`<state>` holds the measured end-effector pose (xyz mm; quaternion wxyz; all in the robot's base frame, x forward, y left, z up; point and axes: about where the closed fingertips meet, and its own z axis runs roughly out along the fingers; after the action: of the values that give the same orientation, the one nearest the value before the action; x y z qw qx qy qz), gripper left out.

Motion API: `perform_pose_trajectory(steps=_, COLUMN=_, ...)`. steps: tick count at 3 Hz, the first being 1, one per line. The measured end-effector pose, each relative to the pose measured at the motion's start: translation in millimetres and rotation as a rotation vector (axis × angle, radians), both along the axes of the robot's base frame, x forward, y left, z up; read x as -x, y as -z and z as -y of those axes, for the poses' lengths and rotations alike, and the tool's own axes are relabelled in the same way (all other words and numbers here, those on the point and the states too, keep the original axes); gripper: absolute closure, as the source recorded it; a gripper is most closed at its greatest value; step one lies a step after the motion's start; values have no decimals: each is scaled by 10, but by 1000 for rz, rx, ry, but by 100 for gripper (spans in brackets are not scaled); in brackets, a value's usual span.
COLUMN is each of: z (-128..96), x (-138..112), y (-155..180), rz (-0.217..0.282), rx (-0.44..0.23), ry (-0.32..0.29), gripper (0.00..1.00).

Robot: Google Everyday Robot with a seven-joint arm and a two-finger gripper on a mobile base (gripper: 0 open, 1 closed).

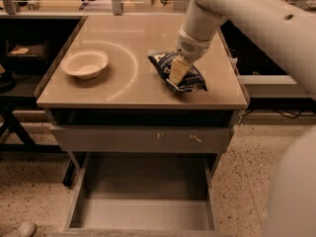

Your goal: Place blue plastic bottle into middle drawer

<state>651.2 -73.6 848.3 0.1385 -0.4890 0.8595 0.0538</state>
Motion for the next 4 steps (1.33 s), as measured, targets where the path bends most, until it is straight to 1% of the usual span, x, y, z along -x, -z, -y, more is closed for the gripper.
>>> perform_pose_trajectory(steps=1, z=330, x=738, y=-345, rz=12, rx=-18, ry=-23, gripper=100)
perform_pose_trajectory(steps=2, z=330, x=738, y=-345, rz=12, rx=-18, ry=-23, gripper=100)
perform_pose_trajectory(steps=3, z=305, x=1067, y=-427, rz=-3, rx=13, ry=-20, gripper=100)
perform_pose_trajectory(steps=4, z=238, x=1606, y=-400, rz=-21, rx=25, ry=-19, gripper=100)
